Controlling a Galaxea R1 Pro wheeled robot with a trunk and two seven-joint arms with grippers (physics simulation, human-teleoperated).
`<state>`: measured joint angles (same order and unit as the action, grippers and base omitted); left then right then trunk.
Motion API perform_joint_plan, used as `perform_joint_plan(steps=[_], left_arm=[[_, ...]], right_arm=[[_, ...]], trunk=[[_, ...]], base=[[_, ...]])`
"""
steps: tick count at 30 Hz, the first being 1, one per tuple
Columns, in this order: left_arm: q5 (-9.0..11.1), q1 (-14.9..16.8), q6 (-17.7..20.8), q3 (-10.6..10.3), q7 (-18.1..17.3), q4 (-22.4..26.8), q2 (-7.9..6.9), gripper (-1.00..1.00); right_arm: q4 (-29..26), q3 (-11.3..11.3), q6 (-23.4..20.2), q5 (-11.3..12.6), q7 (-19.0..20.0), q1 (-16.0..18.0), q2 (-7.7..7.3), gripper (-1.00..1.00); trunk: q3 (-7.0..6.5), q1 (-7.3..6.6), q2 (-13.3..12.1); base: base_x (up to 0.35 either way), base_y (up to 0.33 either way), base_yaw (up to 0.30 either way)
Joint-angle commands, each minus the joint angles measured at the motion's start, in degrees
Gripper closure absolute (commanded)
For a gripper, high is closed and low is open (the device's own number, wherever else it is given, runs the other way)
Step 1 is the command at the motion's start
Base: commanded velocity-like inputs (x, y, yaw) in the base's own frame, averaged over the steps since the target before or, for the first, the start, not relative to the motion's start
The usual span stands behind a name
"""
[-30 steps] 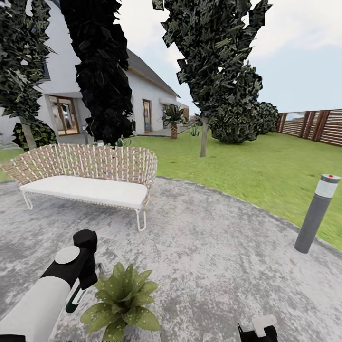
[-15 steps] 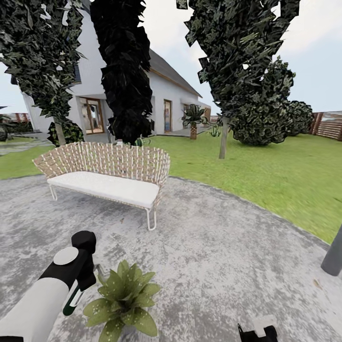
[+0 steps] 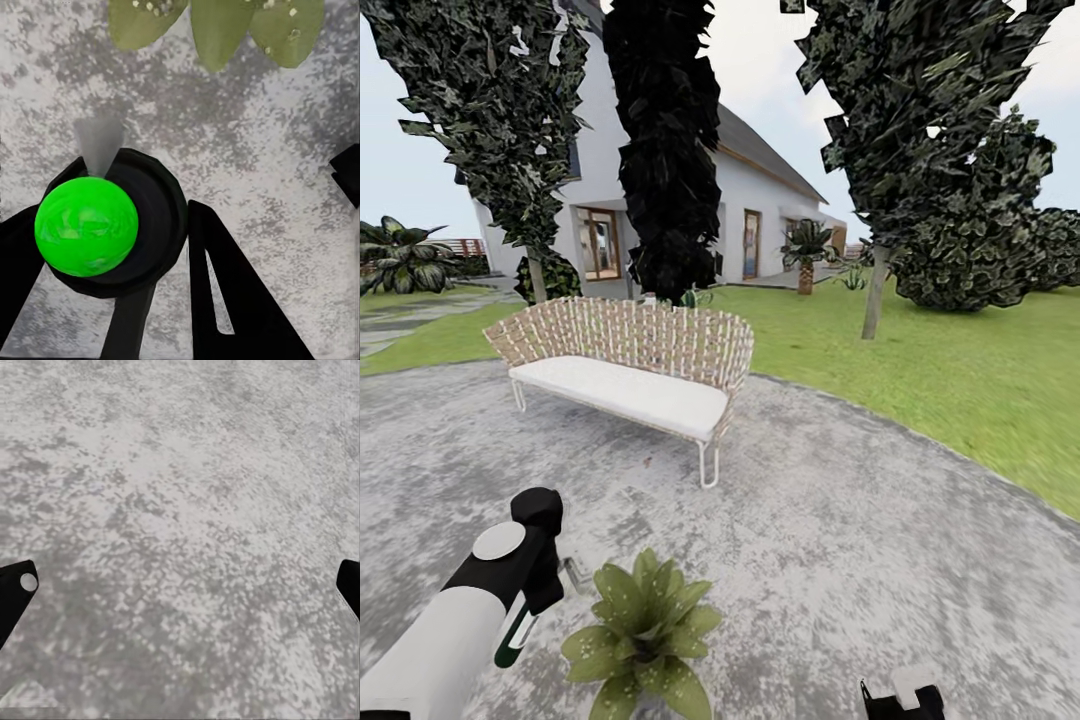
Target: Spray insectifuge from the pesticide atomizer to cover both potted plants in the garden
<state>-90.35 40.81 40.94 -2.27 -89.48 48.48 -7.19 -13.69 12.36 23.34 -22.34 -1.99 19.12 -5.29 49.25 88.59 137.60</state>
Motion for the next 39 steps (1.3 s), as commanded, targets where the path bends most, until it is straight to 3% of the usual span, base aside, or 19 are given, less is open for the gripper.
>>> perform_joint_plan(steps=[1, 11, 33, 39], left_arm=[[-0.36, 0.02, 0.62, -0.23, -0.52, 0.04, -0.03, 1.00], [-0.35, -0.04, 0.65, -0.24, -0.52, 0.04, -0.02, 1.00], [-0.10, -0.12, 1.10, -0.01, -0.52, -0.48, -0.58, 1.00], [0.15, -0.20, 3.02, 1.48, -0.52, -0.90, -0.27, 1.00]], right_arm=[[0.07, 0.30, 0.22, -0.60, -0.21, 0.04, 0.02, -1.00], [0.15, 0.30, 0.20, -0.60, -0.21, 0.04, 0.05, -1.00], [0.16, 0.30, 0.13, -0.60, -0.21, 0.04, 0.11, -1.00], [0.16, 0.30, 0.13, -0.60, -0.21, 0.04, 0.11, -1.00]], trunk=[[0.06, 0.01, 0.03], [0.07, 0.01, 0.03], [0.49, 0.01, 0.03], [0.56, 0.01, 0.03]], base=[[0.196, -0.191, 0.049], [0.059, -0.254, 0.029], [0.002, -0.273, 0.259], [0.166, -0.245, 0.165]])
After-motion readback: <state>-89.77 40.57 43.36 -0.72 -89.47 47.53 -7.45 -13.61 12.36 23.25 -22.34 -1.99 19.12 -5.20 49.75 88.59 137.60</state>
